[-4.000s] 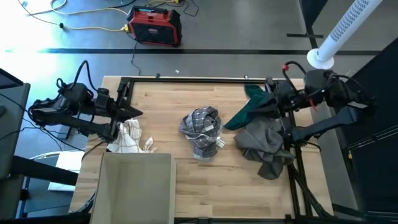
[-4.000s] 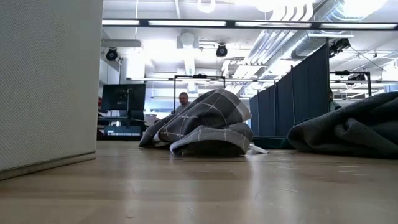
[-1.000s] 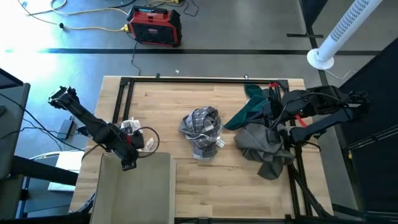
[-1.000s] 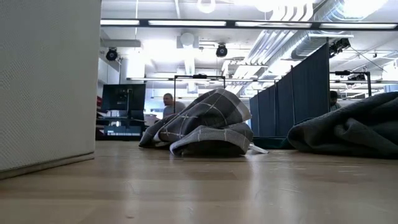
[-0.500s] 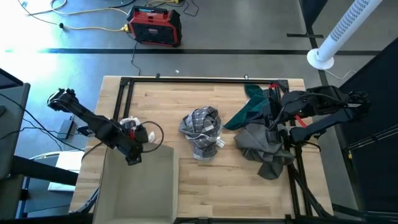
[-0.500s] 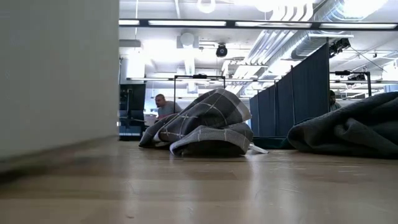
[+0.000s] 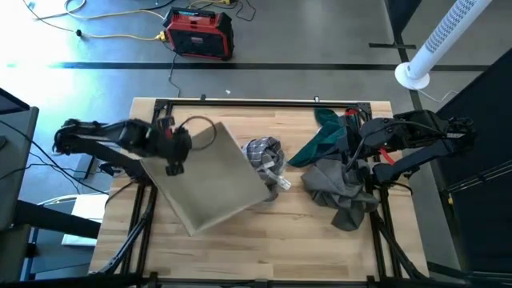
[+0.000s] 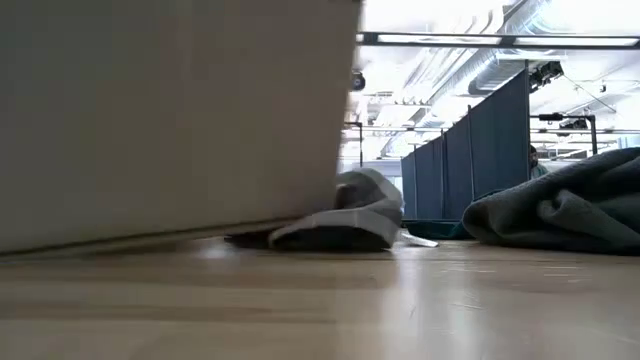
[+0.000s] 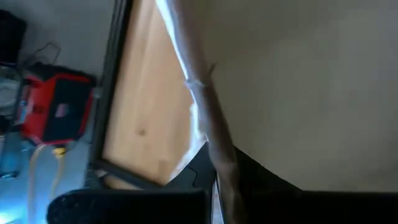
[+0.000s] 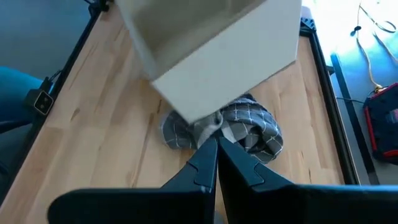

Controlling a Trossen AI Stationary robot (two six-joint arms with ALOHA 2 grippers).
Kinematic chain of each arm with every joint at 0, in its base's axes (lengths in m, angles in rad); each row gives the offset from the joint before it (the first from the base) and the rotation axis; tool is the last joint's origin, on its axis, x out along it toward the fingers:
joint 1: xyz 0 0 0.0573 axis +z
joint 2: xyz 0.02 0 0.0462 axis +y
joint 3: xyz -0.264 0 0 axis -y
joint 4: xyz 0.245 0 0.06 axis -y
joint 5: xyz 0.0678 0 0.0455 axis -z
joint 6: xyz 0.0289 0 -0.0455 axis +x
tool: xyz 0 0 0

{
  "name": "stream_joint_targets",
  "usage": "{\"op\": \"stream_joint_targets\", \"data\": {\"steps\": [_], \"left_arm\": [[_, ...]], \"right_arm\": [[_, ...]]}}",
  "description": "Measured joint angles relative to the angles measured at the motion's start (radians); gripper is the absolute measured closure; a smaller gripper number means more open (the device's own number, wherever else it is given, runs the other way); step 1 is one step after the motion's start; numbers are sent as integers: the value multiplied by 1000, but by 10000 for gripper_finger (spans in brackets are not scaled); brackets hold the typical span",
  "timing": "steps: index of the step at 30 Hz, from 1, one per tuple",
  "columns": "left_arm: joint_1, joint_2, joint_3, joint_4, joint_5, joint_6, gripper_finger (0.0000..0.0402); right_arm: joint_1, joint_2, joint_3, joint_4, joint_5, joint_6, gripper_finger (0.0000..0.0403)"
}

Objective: Fold towel
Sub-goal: Move the white laundry bin to the top center of the table

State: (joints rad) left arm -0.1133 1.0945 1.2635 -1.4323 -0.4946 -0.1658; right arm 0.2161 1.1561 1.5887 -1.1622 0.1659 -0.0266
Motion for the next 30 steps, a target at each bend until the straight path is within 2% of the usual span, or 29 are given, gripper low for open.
{"op": "stream_joint_targets", "data": {"steps": [4,6,9,12,17,22,30], "left_arm": [[139,-1,39,14,14,183,401],[182,-1,66,98,54,287,401],[223,-1,110,193,121,387,401],[240,-1,162,251,139,427,401],[239,-1,232,360,53,495,401],[240,-3,239,579,-81,634,401],[365,63,240,826,-100,818,401]], "right_arm": [[0,0,0,-12,0,-8,403],[0,0,0,-18,0,-8,403],[0,0,0,-31,0,-8,403],[0,0,0,-32,0,-8,403],[0,0,0,-36,0,-8,403],[0,0,0,-40,0,-8,403],[0,0,0,-40,0,-8,403]]}}
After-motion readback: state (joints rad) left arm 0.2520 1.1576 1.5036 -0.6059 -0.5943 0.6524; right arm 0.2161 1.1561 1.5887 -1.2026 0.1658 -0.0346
